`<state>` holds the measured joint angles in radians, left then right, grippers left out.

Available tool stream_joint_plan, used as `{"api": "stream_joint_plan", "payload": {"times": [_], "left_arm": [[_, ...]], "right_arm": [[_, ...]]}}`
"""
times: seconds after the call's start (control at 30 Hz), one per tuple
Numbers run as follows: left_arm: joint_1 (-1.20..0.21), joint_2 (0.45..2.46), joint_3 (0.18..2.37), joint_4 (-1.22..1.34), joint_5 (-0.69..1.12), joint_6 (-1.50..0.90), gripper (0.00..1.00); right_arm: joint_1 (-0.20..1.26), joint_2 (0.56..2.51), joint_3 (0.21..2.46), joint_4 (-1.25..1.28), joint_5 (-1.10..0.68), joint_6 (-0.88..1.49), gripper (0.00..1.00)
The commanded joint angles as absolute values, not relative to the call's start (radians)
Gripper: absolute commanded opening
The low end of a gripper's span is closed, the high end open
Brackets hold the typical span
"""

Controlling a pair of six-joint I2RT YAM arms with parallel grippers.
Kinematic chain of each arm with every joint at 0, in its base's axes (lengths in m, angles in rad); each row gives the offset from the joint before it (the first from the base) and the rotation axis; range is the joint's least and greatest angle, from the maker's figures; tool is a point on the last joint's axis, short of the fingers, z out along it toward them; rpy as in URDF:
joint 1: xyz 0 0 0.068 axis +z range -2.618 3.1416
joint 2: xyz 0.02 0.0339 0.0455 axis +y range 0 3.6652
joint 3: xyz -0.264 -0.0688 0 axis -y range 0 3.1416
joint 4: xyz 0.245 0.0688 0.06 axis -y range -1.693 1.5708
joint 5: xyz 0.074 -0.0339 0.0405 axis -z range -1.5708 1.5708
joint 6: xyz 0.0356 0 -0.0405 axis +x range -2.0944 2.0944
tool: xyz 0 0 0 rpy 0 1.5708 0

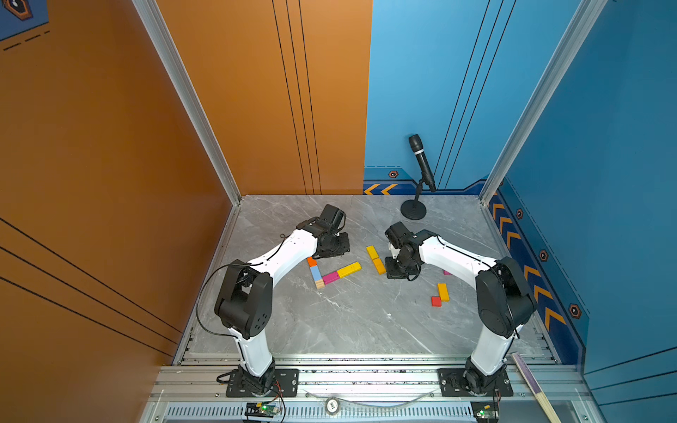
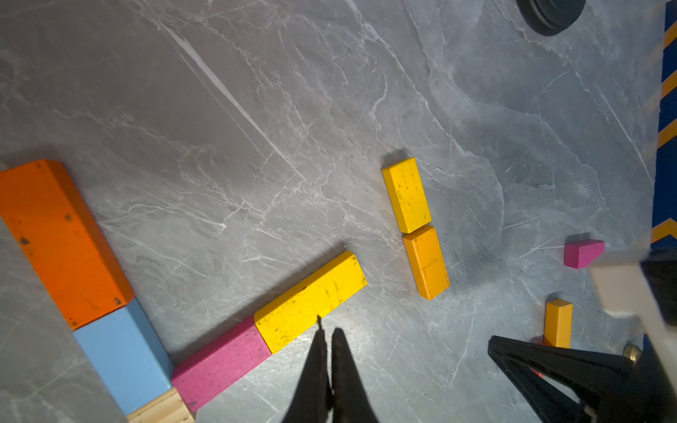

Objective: Assemble the letter v with building blocks
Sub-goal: Assemble the building block at the center of the board.

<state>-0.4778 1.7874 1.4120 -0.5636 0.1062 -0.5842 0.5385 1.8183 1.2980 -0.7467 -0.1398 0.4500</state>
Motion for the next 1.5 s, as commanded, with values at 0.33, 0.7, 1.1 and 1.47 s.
{"api": "stream_joint_plan", "payload": {"times": [0.33,0.7,1.1,1.47], "left_arm": [[-0.469,1.779,1.414,-0.556,0.117,-0.587,0.08],[-0.468,1.775,1.407,-0.555,0.114,-0.59,0.08],[-0.466,1.763,1.394,-0.557,0.109,-0.592,0.08],[-0.463,1.759,1.388,-0.556,0.107,-0.592,0.08]], "right_arm": [[0.541,1.936,1.269,-0.6,-0.201,0.528,0.0],[0.533,1.954,1.282,-0.581,-0.175,0.544,0.0],[0.532,1.971,1.305,-0.56,-0.18,0.558,0.0],[0.531,1.989,1.331,-0.554,-0.176,0.563,0.0]]}}
